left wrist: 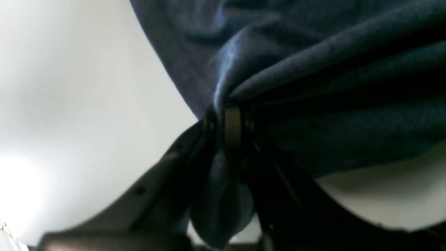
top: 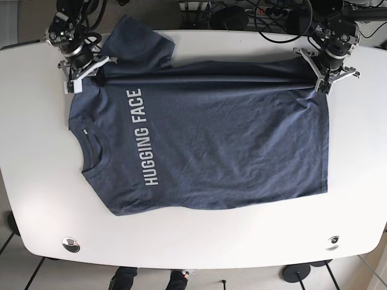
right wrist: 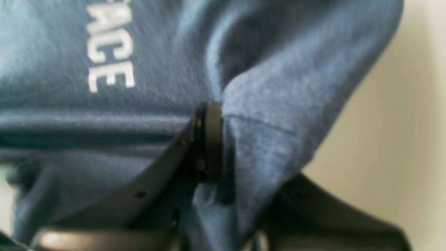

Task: Fold the T-shirt properly
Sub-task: 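Pull the shirt hem taut with both grippers to straighten it, then release the hem and grasp the shirt's middle with both grippers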

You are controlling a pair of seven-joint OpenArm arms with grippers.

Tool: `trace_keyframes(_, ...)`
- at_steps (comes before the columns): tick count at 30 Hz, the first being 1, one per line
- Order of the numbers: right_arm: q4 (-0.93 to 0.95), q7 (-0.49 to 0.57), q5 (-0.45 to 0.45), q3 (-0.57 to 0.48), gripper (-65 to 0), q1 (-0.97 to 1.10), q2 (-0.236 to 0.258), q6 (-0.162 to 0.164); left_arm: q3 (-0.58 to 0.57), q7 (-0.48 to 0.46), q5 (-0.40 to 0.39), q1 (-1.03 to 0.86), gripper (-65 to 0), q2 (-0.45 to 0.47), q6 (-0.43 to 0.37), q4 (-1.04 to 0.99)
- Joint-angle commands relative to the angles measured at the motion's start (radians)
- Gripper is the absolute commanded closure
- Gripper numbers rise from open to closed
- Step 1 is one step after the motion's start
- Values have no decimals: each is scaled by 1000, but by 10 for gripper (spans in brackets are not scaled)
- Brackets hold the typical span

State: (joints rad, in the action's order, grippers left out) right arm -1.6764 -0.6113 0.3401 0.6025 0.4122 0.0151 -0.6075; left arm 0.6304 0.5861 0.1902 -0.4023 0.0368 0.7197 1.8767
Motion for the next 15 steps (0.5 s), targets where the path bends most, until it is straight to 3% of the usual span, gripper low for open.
trace_keyframes(1,-28,11,44,18,-21,53,18,10,6,-7,-44,-19,0,24,-22,16)
trace_keyframes(5,-49,11,58,30,-27,77,18,8,4,-7,-79,-39,0,59,-22,16)
trace_keyframes(6,-51,11,61,32,-33,75,18,8,4,-7,-79,-39,-47,61,-22,16)
trace_keyframes(8,-86,11,63,33,-151,73,18,8,7,-7,-80,-36,-189,61,-22,16)
trace_keyframes(9,-129,11,63,35,-268,75,16,8,7,-7,-85,-36,-253,61,-22,19)
trace_keyframes(11,-187,11,63,35,-417,78,15,8,7,-7,-157,-39,-275,62,-22,27)
trace_keyframes(12,-230,11,61,37,-504,78,15,10,9,-5,-249,-43,-274,77,-22,41)
trace_keyframes(14,-287,11,55,35,-582,73,18,13,4,-5,-420,-100,-274,162,-22,60)
trace_keyframes(15,-298,11,55,35,-591,58,19,13,3,-5,-496,-122,-274,197,-22,60)
